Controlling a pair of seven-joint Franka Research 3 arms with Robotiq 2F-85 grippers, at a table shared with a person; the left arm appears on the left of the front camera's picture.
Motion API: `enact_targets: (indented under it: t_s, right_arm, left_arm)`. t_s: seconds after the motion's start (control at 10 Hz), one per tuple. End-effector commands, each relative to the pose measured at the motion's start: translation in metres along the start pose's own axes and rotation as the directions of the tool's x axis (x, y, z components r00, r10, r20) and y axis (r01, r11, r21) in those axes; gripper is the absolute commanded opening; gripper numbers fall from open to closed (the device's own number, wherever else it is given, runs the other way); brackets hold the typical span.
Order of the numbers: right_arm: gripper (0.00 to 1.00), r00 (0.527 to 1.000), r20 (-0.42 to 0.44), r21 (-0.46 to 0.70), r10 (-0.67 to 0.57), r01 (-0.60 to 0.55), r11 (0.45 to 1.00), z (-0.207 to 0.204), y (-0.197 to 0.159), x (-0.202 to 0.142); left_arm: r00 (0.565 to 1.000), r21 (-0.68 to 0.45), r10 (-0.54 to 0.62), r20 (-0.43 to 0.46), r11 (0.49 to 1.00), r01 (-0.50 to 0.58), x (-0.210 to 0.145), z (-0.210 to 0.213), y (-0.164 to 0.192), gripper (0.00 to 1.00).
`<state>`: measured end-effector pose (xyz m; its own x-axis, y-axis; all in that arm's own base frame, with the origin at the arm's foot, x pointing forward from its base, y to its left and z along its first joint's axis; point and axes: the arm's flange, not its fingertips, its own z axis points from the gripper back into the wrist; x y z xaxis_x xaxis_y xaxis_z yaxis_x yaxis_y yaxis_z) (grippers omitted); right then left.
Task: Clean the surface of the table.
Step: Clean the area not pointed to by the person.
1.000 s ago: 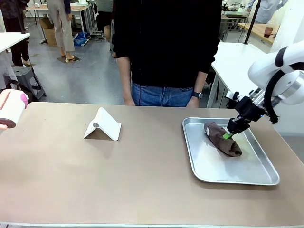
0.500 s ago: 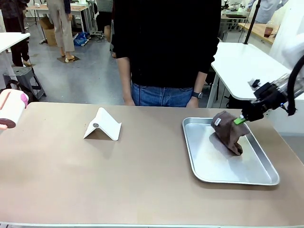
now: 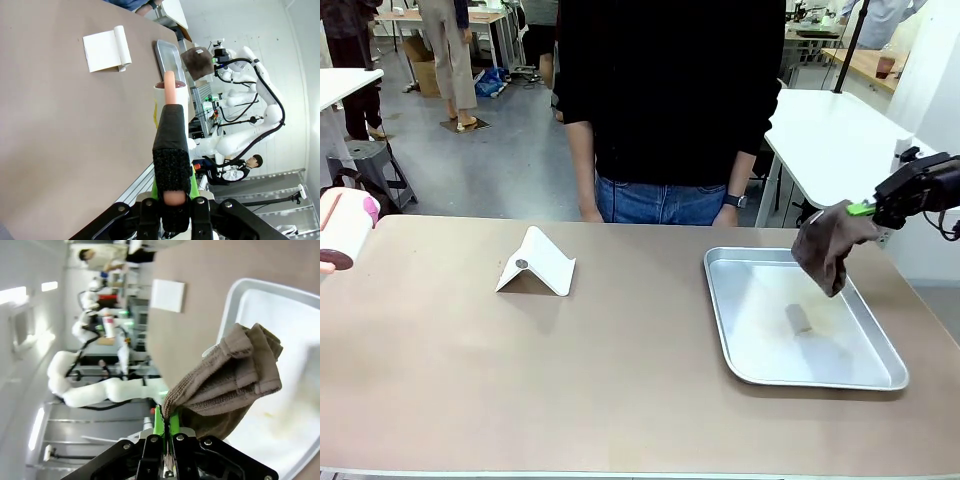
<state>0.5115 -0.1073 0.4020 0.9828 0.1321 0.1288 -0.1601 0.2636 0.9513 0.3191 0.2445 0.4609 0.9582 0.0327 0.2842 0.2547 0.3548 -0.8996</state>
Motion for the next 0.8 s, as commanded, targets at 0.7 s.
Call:
enact_targets:
  t_s: [0.7]
  right_arm:
    - [0.00, 0.988, 0.057, 0.213, 0.142, -0.151, 0.965, 0.030, 0.045, -0.040]
  left_arm:
    - [1.000, 0.004, 0.003, 0.006, 1.000, -0.003, -0.001, -0.002, -0.004, 0.22]
